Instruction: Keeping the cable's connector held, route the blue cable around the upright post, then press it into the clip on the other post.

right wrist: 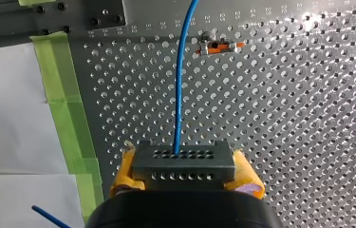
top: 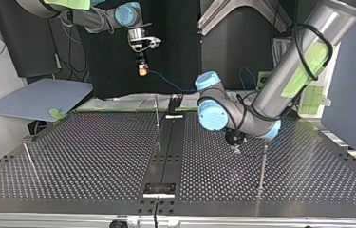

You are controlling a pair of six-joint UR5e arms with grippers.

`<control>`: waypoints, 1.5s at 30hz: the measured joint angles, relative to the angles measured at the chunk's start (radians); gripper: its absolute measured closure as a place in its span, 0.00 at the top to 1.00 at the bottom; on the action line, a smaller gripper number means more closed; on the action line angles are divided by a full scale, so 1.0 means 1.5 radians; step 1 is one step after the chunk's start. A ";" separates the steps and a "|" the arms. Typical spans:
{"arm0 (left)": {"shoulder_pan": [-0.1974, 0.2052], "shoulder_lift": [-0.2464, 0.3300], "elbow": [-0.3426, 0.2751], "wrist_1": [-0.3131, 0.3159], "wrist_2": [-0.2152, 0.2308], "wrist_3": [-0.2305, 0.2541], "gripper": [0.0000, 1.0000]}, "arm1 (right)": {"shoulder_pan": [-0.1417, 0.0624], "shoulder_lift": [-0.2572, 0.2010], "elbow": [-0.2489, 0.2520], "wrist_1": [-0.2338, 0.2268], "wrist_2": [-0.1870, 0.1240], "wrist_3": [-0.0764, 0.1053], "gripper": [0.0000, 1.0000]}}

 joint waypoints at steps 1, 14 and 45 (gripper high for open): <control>0.000 -0.004 0.000 -0.001 0.000 0.000 1.00 | 0.000 0.000 0.000 0.000 0.000 0.000 0.00; -0.008 -0.059 0.000 -0.021 -0.010 0.008 1.00 | 0.000 0.000 0.000 0.000 0.000 0.000 0.00; -0.037 -0.138 0.000 -0.059 -0.045 0.003 1.00 | 0.000 0.000 0.000 0.005 0.001 -0.002 0.00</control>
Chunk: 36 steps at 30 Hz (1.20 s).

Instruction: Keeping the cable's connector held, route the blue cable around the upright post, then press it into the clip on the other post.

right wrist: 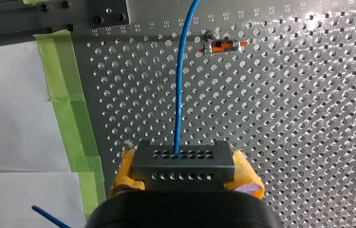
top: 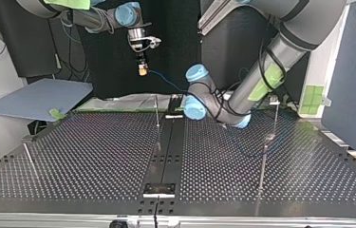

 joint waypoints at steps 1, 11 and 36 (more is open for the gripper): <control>0.000 -0.002 0.000 -0.001 0.000 -0.001 1.00 | 0.000 0.000 0.000 0.000 0.000 0.000 0.00; -0.003 -0.013 0.000 -0.014 0.000 -0.018 1.00 | 0.000 0.000 0.000 0.000 0.000 0.000 0.00; -0.005 -0.013 0.000 -0.059 0.060 -0.116 1.00 | 0.000 0.000 0.000 0.000 -0.001 0.000 0.00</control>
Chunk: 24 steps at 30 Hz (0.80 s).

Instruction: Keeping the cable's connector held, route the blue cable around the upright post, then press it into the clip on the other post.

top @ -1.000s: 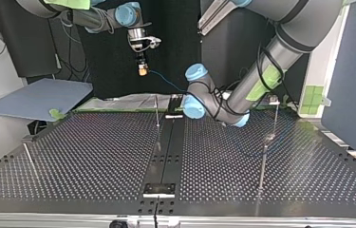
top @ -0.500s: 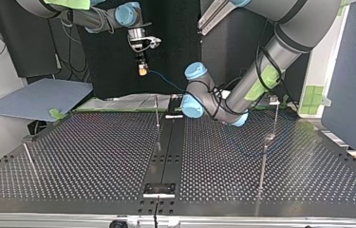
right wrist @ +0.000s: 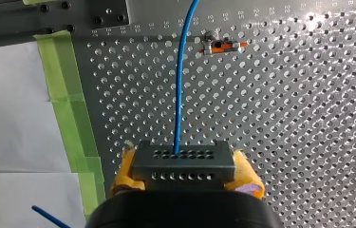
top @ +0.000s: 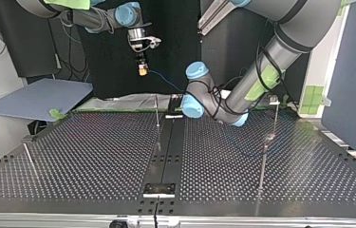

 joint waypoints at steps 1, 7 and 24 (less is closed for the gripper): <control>0.001 0.000 0.000 -0.003 0.005 -0.005 1.00 | 0.000 0.000 0.000 0.000 0.000 0.000 0.00; 0.006 0.000 0.000 -0.019 0.038 -0.029 1.00 | 0.000 0.000 0.000 0.000 0.000 0.000 0.00; -0.005 -0.057 -0.001 -0.059 -0.014 -0.010 1.00 | 0.000 0.000 0.000 0.000 0.000 -0.001 0.00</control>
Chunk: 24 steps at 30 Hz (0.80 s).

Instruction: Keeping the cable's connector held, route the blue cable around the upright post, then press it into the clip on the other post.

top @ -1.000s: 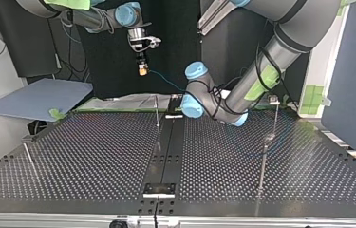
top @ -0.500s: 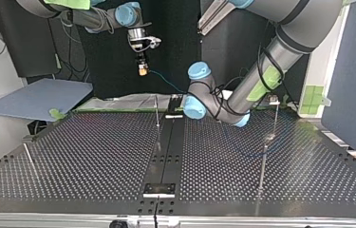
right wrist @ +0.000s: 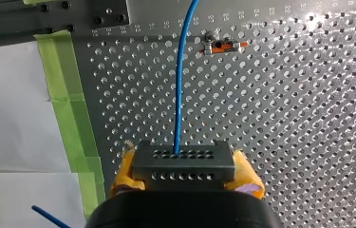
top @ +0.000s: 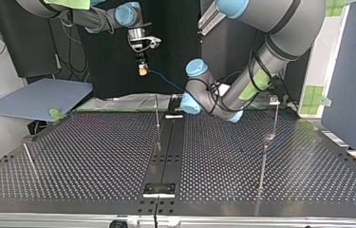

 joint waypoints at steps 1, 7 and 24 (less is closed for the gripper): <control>-0.001 -0.005 0.000 0.000 0.001 0.000 1.00 | 0.000 0.000 0.000 0.000 0.000 0.000 0.00; -0.002 -0.025 0.000 -0.004 0.025 0.000 1.00 | 0.000 0.000 0.000 0.000 0.000 0.000 0.00; -0.012 -0.040 0.000 -0.024 0.097 -0.022 1.00 | -0.001 0.000 0.000 0.000 0.001 -0.001 0.00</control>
